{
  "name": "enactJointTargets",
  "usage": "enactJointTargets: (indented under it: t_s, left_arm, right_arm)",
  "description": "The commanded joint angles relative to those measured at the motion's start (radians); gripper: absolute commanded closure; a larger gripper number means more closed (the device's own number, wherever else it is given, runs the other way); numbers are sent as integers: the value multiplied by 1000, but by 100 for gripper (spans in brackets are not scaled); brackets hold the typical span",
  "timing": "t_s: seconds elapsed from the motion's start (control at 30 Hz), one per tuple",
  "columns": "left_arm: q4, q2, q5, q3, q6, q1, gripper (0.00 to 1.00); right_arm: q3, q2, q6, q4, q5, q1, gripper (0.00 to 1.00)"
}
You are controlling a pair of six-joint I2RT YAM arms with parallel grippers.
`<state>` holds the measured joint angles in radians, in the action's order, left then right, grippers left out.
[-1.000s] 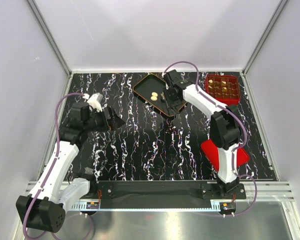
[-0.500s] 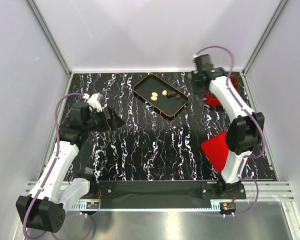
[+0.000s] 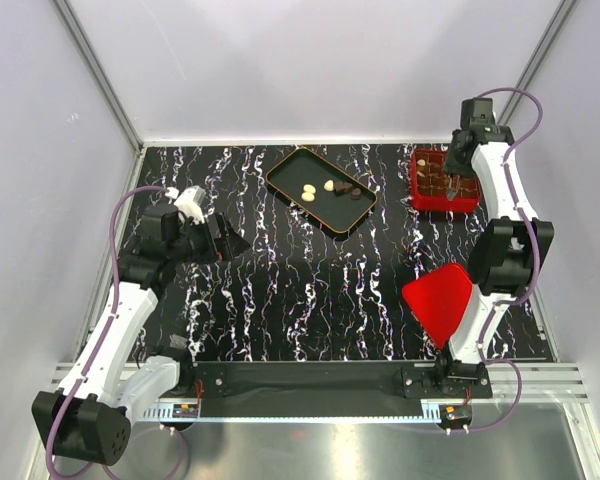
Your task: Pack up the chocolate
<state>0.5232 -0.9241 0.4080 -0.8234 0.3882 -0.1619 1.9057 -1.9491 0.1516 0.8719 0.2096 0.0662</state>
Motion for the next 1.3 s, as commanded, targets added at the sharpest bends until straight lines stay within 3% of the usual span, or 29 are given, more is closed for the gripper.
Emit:
enactJointTargets:
  t_s: [0.0,0.6,1.27]
  left_arm:
    - [-32,8,2,-3,-18,2,1]
    - [-34,4,0,-5,-17,2,1]
    - [-31,5,0,-3,-18,2,1]
  right_arm:
    - [29,-27,17,-11,10,47,63]
    - [-73,-34,39,-76,-65,99,62]
    - [-102,36,75,-76,-79,93,44]
